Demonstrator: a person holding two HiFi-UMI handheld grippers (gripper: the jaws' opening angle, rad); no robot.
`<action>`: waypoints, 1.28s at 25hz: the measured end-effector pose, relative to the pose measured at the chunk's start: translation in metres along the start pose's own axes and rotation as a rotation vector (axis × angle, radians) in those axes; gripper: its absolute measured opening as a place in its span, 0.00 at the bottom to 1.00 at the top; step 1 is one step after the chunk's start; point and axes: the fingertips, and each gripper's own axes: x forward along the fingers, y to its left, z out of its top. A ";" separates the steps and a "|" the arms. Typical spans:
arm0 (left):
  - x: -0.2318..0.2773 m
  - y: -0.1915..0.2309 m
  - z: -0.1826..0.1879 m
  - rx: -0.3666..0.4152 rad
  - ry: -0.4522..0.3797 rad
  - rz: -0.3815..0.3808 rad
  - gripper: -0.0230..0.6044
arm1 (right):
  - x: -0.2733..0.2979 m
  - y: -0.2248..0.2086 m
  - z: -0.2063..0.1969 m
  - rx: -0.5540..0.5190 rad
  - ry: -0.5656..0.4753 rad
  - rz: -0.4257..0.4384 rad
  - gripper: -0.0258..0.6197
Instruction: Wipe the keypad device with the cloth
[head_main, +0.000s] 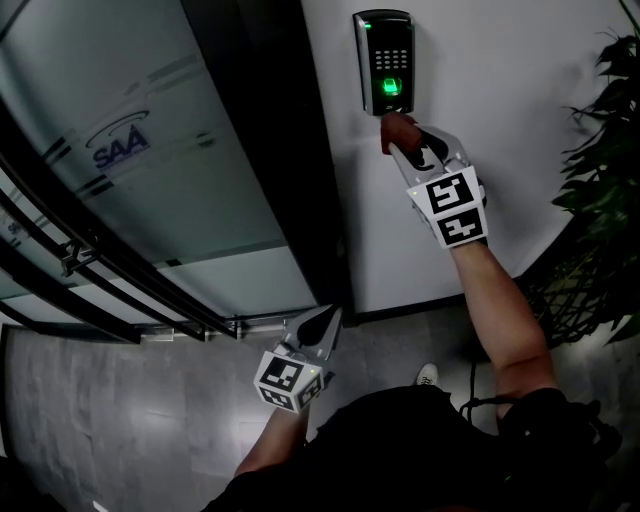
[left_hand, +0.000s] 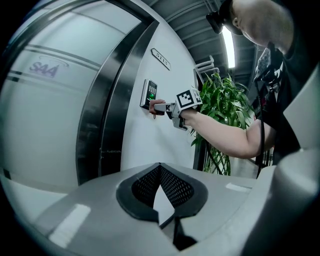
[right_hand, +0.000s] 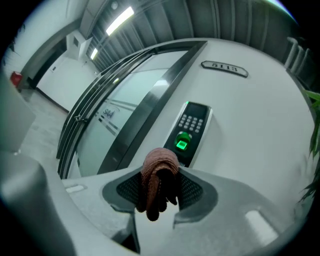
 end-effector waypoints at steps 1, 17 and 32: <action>0.000 0.000 0.000 0.001 0.002 0.000 0.06 | -0.005 -0.005 0.012 0.003 -0.030 -0.011 0.27; -0.002 0.001 -0.001 -0.009 -0.001 0.011 0.06 | 0.021 -0.085 0.143 -0.168 -0.158 -0.177 0.27; -0.001 -0.002 -0.002 -0.007 0.000 0.000 0.06 | 0.030 -0.072 0.114 -0.169 -0.107 -0.157 0.27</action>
